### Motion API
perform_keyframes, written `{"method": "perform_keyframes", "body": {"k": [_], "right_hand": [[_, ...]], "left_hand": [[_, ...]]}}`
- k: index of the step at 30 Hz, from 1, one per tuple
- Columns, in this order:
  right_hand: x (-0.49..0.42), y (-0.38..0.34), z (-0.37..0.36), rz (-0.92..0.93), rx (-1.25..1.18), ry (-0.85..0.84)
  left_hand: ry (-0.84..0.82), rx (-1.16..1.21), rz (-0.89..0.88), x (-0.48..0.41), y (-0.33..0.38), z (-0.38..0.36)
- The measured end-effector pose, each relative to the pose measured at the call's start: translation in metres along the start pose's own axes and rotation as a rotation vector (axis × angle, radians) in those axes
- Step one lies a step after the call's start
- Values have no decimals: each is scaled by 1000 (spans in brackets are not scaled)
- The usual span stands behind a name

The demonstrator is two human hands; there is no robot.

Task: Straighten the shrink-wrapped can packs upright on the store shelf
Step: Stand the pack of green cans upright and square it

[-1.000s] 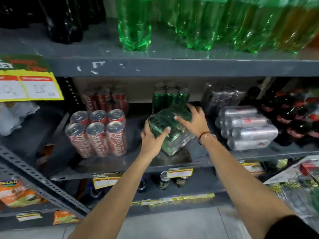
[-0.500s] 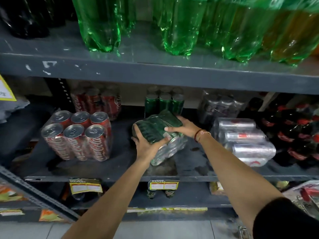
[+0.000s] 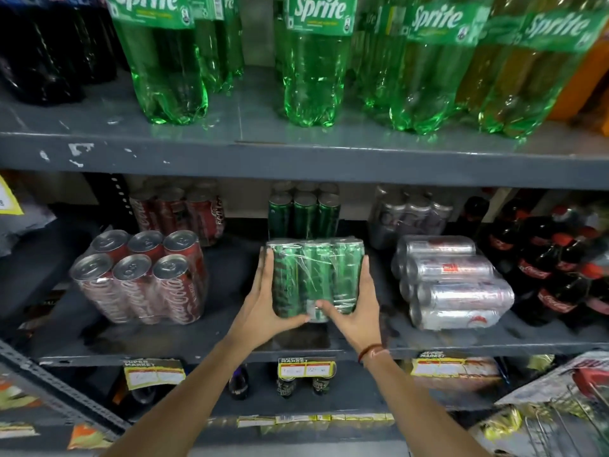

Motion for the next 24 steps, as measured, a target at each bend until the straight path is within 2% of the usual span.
{"method": "perform_keyframes", "body": {"k": [7,14,17,19,22,24], "right_hand": [[17,10,-8,11,85,-89],[37,22,-6,30,156,-157],[40,17,1,59,148,-87],[29,10,11,74,112,20],[-10,-4,24,-9,-97,109],[-41,-10,29,-117,-221,62]], "left_hand": [[136,-162,-94,17,-7,-16],[57,-214,-47,29,-22,-22],[48,-99,-8,48,-16,-23],[112,36,25,60,-3,-21],[272,222,152,69,30,-23],[286,289,278,65,52,-30]]}}
Point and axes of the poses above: each hand's wrist, its own x-axis away from the middle knuckle, its own z-axis out of the back of the hand, y = z × x, the point moved 3 cm from there along -x, towards the middle knuckle, and after that the axes turned 5 degrees about z, right-handed, at the moved point
